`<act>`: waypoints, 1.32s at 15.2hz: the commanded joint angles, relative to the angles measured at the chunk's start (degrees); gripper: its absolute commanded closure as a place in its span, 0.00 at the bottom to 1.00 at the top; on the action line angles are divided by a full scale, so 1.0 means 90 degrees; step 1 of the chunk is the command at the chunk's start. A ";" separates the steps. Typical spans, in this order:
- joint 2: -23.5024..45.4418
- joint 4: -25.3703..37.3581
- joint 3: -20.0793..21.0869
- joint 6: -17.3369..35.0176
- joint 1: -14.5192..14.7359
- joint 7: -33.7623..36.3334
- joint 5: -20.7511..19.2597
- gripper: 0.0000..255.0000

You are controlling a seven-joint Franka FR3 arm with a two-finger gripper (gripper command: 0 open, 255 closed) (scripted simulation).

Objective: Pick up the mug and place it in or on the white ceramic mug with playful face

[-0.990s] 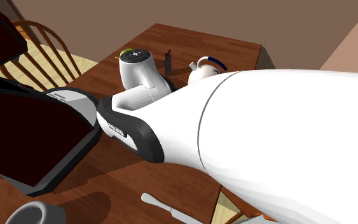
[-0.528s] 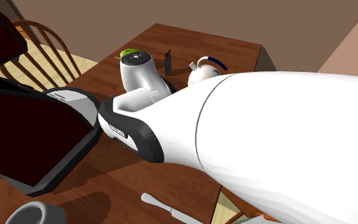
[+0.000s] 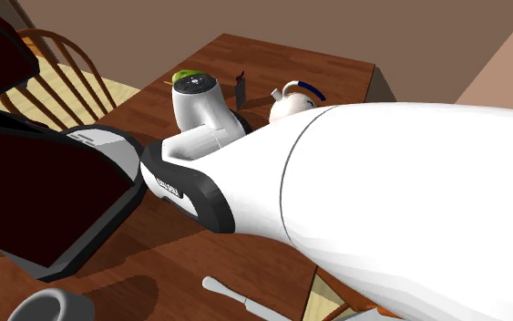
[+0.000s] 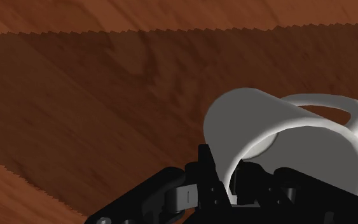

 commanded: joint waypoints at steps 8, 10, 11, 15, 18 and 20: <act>-0.0196 0.0165 0.0016 -0.0358 -0.0012 -0.0014 0.0034 1.00; -0.0267 0.0241 0.0021 -0.0504 -0.0016 -0.0018 0.0046 1.00; -0.0300 0.0282 0.0024 -0.0578 -0.0017 -0.0020 0.0052 1.00; -0.0424 0.0459 0.0032 -0.0878 -0.0023 -0.0027 0.0073 1.00; -0.0504 0.0608 0.0038 -0.1106 -0.0026 -0.0031 0.0087 1.00; -0.0552 0.0715 0.0041 -0.1260 -0.0028 -0.0033 0.0094 1.00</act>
